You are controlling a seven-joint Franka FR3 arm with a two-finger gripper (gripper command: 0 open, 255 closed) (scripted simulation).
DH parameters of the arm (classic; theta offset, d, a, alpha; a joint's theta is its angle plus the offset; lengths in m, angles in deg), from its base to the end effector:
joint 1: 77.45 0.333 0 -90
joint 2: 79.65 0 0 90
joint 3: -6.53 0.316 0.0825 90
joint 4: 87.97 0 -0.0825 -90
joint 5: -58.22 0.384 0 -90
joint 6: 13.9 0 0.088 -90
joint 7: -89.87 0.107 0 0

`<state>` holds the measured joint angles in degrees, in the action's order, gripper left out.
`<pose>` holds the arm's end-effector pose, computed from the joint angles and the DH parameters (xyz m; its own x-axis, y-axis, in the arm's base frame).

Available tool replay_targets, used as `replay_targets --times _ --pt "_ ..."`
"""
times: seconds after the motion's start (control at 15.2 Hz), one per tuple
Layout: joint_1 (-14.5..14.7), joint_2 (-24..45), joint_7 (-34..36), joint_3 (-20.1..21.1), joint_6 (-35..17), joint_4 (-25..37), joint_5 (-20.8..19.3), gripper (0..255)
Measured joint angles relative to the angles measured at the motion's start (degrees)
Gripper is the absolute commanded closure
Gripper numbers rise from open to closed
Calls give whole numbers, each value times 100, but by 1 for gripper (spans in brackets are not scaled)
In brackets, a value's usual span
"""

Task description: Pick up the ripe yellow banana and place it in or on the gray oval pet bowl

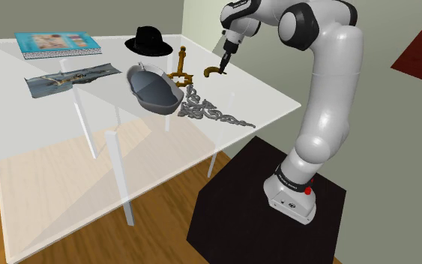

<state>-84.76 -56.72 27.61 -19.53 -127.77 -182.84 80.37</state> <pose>0.5787 -0.3145 0.3964 0.9251 0.3525 0.1413 0.3685 -0.9231 -0.1099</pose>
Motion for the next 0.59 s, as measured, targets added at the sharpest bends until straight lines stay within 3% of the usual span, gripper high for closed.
replay_targets --times 0.59 --pt "-3 -50 36 -18 139 91 -40 255"
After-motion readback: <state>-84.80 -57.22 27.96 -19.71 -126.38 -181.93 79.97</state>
